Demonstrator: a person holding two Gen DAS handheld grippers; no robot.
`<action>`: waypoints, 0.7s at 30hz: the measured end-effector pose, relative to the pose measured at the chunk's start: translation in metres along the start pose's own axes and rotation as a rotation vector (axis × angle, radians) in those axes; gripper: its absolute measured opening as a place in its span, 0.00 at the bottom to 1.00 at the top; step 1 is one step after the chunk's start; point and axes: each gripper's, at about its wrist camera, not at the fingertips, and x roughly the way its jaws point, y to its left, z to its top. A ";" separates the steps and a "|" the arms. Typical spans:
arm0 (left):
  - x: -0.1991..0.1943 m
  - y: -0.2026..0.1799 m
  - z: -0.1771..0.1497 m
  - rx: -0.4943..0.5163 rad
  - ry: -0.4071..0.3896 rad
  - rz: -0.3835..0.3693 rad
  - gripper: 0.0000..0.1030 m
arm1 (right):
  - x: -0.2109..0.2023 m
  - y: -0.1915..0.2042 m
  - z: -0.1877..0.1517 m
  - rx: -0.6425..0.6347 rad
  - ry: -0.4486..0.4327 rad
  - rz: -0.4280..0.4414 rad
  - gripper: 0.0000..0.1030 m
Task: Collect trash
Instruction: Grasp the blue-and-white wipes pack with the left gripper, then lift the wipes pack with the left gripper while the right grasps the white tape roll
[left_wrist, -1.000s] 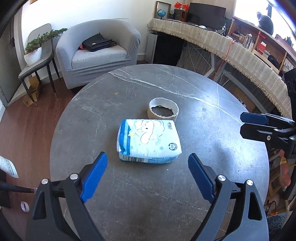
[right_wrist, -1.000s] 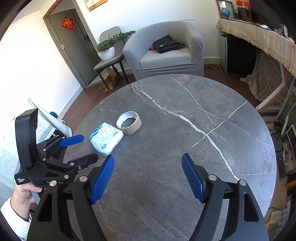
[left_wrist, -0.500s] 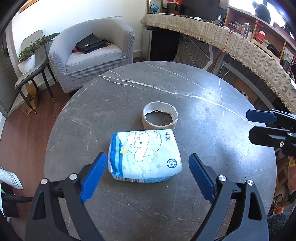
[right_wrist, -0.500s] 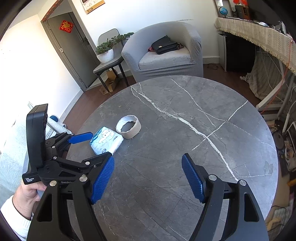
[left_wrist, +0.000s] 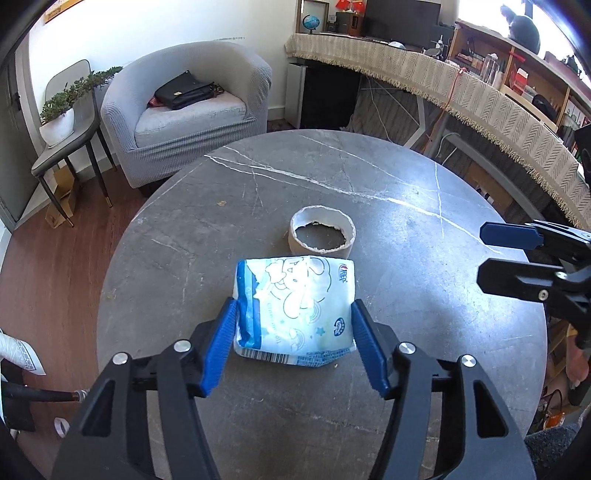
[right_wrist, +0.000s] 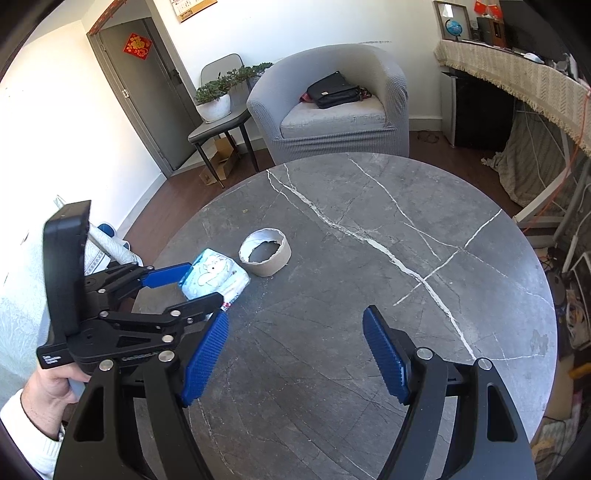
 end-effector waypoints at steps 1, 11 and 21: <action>-0.003 0.001 -0.002 -0.005 -0.003 0.000 0.62 | 0.001 0.002 0.000 -0.008 0.003 -0.004 0.74; -0.044 0.024 -0.025 -0.148 -0.064 -0.059 0.40 | 0.015 0.025 0.004 -0.066 0.019 -0.023 0.74; -0.036 0.050 -0.039 -0.269 -0.037 -0.147 0.37 | 0.024 0.042 0.005 -0.090 0.023 -0.047 0.74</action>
